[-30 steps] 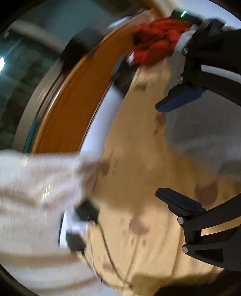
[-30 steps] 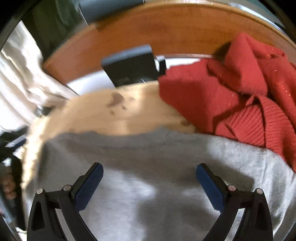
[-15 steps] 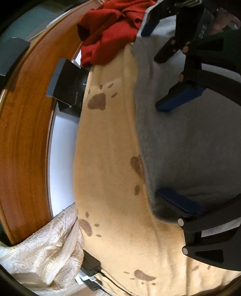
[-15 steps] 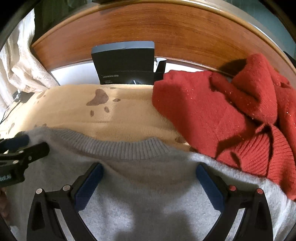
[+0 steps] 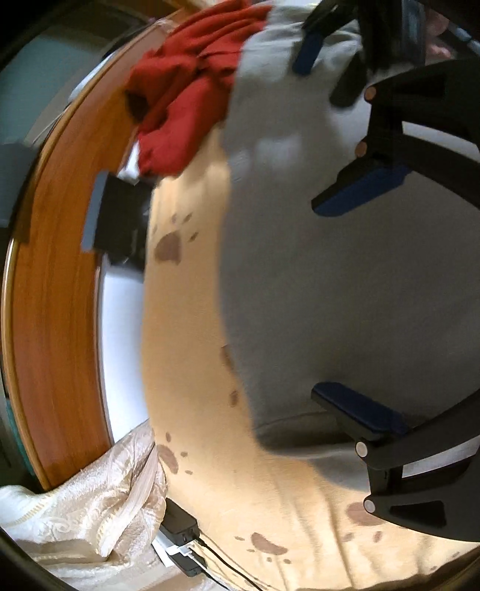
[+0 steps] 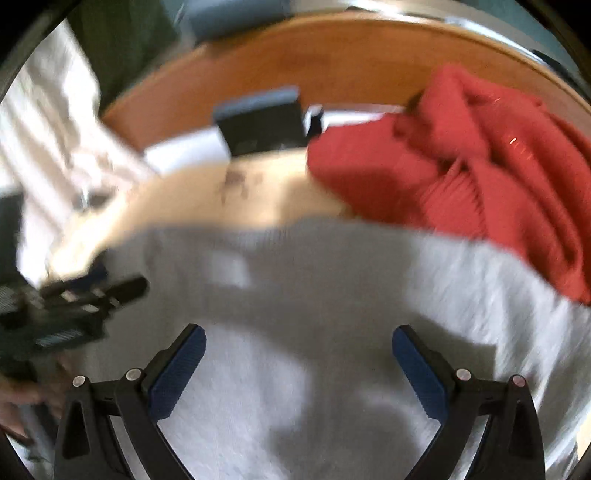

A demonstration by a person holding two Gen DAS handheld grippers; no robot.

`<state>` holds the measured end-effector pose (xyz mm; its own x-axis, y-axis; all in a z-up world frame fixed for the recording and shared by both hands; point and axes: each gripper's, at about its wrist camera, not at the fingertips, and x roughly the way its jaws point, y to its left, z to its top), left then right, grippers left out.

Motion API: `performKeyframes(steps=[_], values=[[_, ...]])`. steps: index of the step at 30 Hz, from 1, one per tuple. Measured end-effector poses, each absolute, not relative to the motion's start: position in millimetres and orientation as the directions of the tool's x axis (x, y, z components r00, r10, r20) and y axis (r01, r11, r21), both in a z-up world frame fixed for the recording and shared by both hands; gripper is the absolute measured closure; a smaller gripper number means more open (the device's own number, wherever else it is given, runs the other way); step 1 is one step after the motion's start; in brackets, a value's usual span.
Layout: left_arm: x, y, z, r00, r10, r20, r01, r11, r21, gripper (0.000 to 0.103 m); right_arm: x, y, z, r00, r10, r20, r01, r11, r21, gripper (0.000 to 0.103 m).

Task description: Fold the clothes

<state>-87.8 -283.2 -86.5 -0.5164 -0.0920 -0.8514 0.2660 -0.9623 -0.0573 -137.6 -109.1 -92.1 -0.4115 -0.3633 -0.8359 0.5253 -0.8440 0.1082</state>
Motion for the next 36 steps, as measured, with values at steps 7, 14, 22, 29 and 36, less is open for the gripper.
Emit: performKeyframes(steps=[7,14,22,29,36], values=[[-64,-293,-80,-0.492,-0.094,-0.866,0.294,-0.954,-0.063,0.010,-126,-112,-96,-0.453,-0.302,-0.839,0.568,-0.823,-0.011,0.000],[19,-314,-24,-0.575,-0.045,-0.817,0.292,-0.944,-0.153,0.009,-76,-81,-46,-0.454,-0.423,-0.784,0.553,-0.824,0.124,0.000],[128,-332,-30,-0.565,-0.009,-0.825,0.296,-0.936,-0.192,0.009,8,-83,-52,-0.394,-0.443,-0.805,0.650,-0.753,0.096,0.000],[209,-345,-54,-0.548,-0.020,-0.836,0.363,-0.906,-0.217,0.009,45,-86,-85,-0.406,-0.404,-0.820,0.689,-0.725,0.016,0.000],[274,-282,-53,-0.562,-0.116,-0.819,0.161,-0.987,0.030,0.009,48,-83,-87,-0.401,-0.415,-0.817,0.692,-0.721,0.026,0.000]])
